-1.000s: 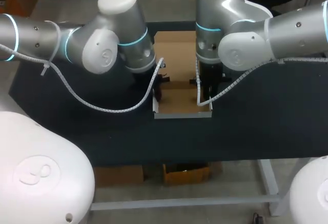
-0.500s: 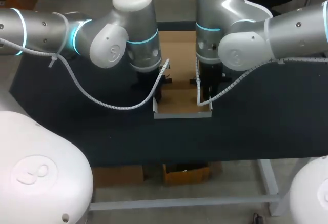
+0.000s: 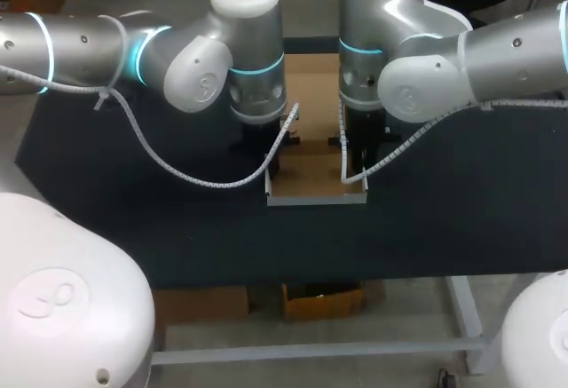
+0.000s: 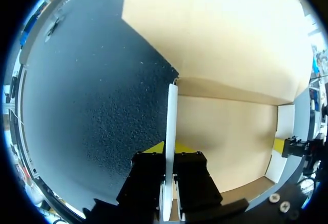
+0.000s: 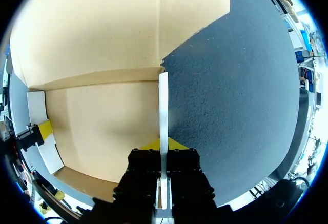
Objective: Assemble the packaging by folding the flat box into shape, placing the metal phone stand inside, and closing the box properly
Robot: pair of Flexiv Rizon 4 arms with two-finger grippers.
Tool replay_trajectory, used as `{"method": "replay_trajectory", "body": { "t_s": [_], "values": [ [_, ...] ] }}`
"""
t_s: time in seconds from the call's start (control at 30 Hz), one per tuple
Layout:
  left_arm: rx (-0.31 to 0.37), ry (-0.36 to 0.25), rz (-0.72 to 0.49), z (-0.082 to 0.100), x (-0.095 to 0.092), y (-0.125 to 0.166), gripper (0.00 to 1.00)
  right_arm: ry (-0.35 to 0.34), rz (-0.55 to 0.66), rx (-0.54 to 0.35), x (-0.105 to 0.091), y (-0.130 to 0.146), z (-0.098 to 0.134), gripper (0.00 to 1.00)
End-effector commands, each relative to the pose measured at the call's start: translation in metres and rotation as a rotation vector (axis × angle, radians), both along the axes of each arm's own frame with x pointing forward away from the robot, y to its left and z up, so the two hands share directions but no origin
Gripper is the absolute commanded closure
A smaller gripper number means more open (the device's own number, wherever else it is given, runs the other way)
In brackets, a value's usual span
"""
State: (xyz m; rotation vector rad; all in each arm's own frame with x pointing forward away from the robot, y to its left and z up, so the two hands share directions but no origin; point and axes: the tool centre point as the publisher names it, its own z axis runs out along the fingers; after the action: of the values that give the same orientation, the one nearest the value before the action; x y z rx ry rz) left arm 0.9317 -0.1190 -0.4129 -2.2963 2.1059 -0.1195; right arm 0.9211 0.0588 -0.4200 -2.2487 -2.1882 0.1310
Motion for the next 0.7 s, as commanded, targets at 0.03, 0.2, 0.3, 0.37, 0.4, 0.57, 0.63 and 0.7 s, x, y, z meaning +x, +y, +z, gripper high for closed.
{"method": "replay_trajectory", "body": {
  "t_s": [0.03, 0.2, 0.3, 0.37, 0.4, 0.57, 0.63, 0.7],
  "values": [
    [0.032, 0.003, 0.001, -0.007, -0.001, -0.001, 1.00, 0.004, 0.000, -0.002, 0.001, 0.001, -0.002, 0.85],
    [0.034, -0.003, 0.000, -0.007, -0.002, 0.000, 1.00, -0.044, 0.019, -0.041, -0.001, 0.003, 0.013, 0.35],
    [0.035, -0.008, 0.000, -0.006, -0.002, 0.000, 1.00, -0.073, 0.032, -0.042, -0.003, 0.004, 0.022, 0.00],
    [0.035, -0.010, 0.000, -0.006, -0.002, 0.001, 1.00, -0.093, 0.042, -0.029, -0.005, 0.002, 0.028, 0.00],
    [0.035, -0.012, -0.001, -0.005, -0.002, 0.001, 1.00, -0.099, 0.043, -0.018, -0.006, 0.001, 0.030, 0.00],
    [0.033, -0.018, 0.000, -0.005, -0.002, 0.004, 1.00, -0.142, 0.049, 0.026, -0.012, -0.006, 0.042, 0.00],
    [0.033, -0.020, -0.001, -0.004, -0.001, 0.005, 1.00, -0.159, 0.050, 0.052, -0.014, -0.010, 0.047, 0.00],
    [0.033, -0.023, -0.002, -0.004, -0.002, 0.006, 1.00, -0.174, 0.052, 0.070, -0.015, -0.013, 0.051, 0.00]
  ]
}}
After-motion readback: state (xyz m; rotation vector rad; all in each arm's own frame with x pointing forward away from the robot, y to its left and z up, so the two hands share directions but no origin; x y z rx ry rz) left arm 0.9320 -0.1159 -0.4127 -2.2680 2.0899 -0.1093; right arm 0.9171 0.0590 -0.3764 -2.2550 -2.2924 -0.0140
